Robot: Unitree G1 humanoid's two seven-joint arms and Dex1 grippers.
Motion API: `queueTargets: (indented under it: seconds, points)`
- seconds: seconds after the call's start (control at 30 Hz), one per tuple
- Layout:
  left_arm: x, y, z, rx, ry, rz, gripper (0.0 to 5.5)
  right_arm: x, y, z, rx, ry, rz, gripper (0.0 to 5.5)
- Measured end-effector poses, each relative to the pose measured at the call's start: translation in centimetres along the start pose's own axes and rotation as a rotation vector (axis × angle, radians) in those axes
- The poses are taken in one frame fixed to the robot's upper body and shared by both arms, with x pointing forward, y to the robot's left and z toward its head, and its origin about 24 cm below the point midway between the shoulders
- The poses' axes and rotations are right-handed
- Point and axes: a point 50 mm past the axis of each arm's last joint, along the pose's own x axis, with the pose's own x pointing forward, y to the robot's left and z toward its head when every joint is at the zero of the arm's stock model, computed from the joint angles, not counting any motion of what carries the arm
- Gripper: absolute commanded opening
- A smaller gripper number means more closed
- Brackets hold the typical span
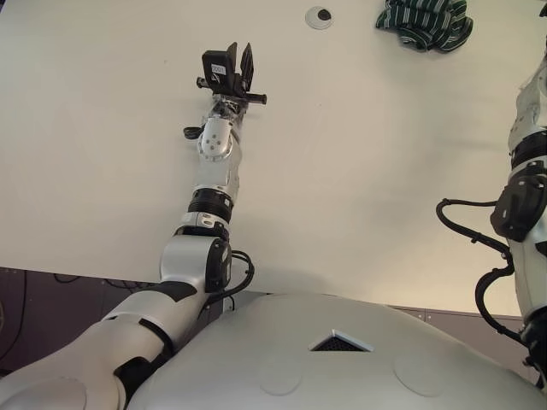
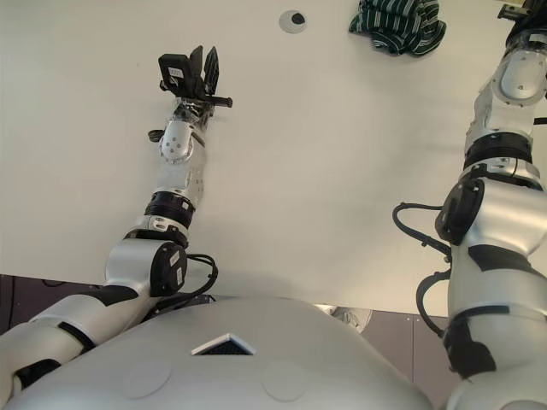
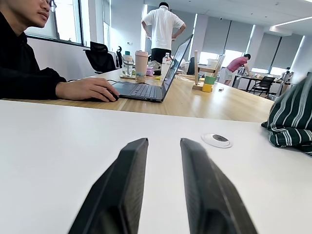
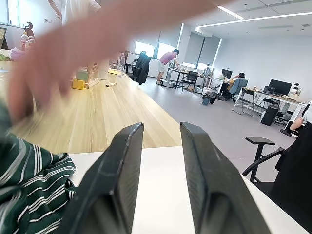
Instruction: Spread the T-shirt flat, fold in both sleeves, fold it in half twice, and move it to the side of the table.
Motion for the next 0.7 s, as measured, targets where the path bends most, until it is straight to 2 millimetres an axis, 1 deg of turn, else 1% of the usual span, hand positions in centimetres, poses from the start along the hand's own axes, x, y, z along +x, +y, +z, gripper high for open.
queueTargets:
  seconds: [0.7]
  points:
    - [0.01,0.21,-0.12,0.009,0.004,0.013,1.17,0.08,0.11,0.03,0.000,0.012,0.012,1.36]
